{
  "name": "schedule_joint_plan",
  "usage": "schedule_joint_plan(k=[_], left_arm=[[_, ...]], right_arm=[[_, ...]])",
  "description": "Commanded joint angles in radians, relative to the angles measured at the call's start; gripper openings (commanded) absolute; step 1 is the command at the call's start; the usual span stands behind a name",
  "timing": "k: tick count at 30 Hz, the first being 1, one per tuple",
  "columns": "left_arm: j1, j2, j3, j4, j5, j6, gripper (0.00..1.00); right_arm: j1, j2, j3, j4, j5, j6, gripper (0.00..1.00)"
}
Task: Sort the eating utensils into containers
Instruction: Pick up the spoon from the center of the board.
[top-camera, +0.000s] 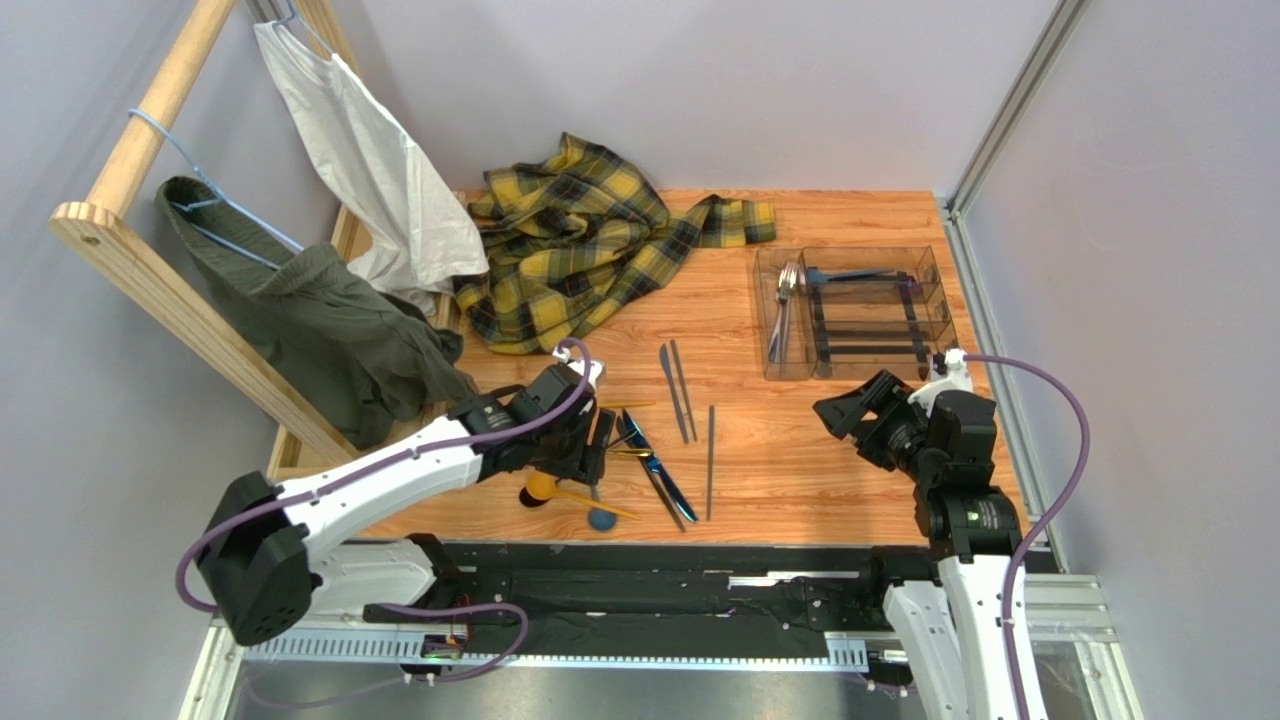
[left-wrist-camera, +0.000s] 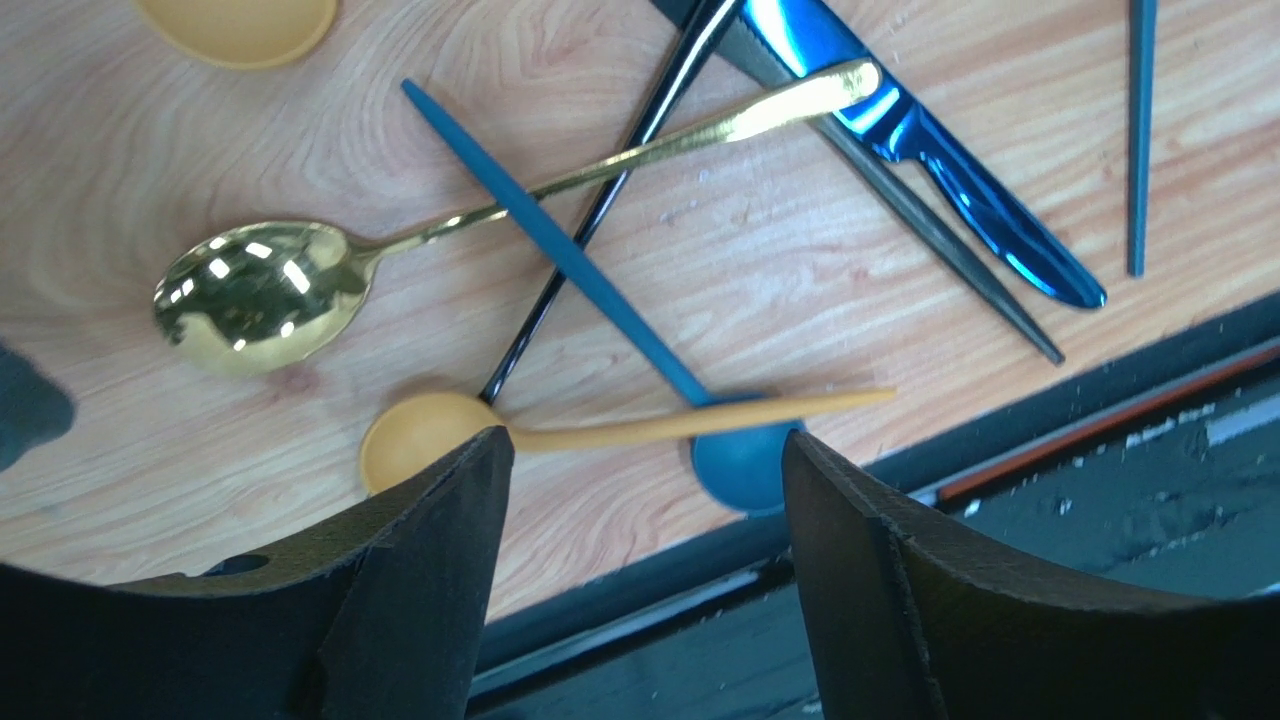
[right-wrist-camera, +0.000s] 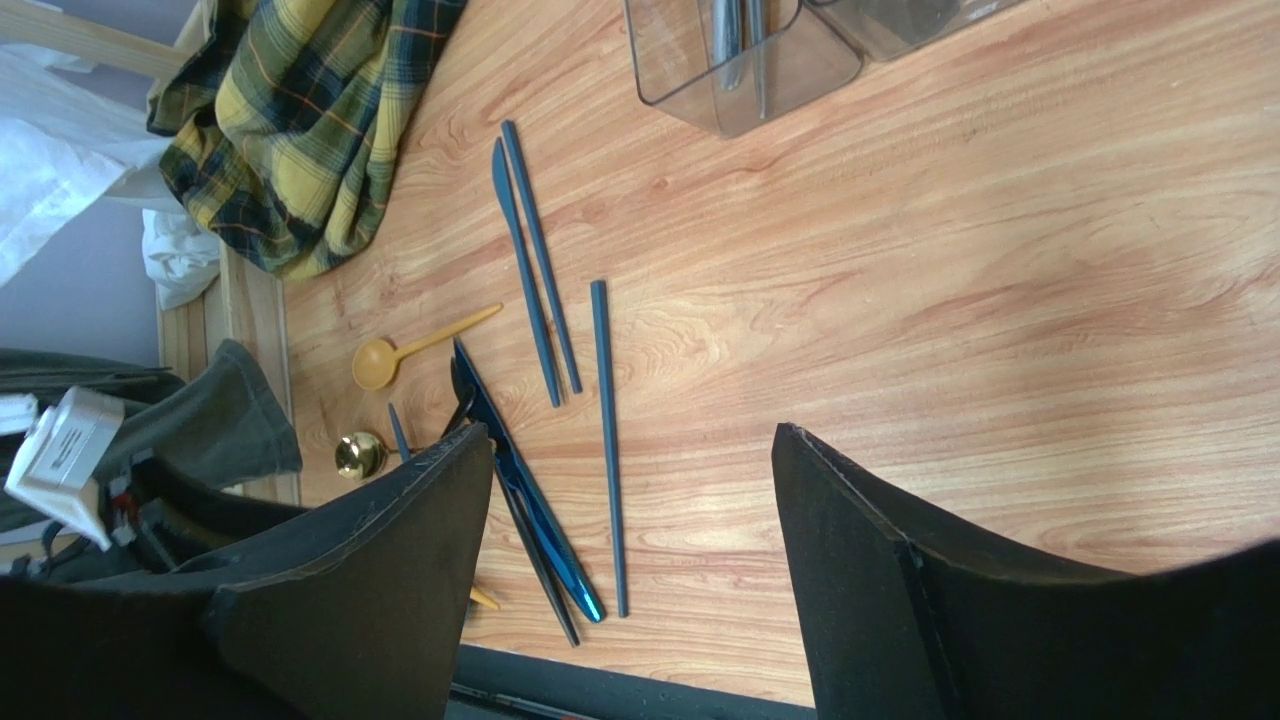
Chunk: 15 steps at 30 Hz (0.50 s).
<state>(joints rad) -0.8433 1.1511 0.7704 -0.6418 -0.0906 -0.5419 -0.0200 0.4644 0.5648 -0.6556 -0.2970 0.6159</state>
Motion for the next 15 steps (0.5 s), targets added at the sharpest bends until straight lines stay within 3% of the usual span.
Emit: schedule_joint_plan(k=[1,7,15], left_arm=[[0.029,0.094,-0.002,0.154,0.045,-0.039,0.73],[0.050,0.243,0.023,0.199,0.045,-0.043,0.63],[0.056,0.286,0.023,0.215,0.034,-0.046,0.58]], right_arm=[[0.005,-0.013,-0.017,-0.004,-0.040,-0.016,0.72],[0.006,-0.007,-0.025,0.002,-0.040,-0.011,0.72],[0.006,-0.016,-0.029,0.005,-0.044,-0.007,0.71]])
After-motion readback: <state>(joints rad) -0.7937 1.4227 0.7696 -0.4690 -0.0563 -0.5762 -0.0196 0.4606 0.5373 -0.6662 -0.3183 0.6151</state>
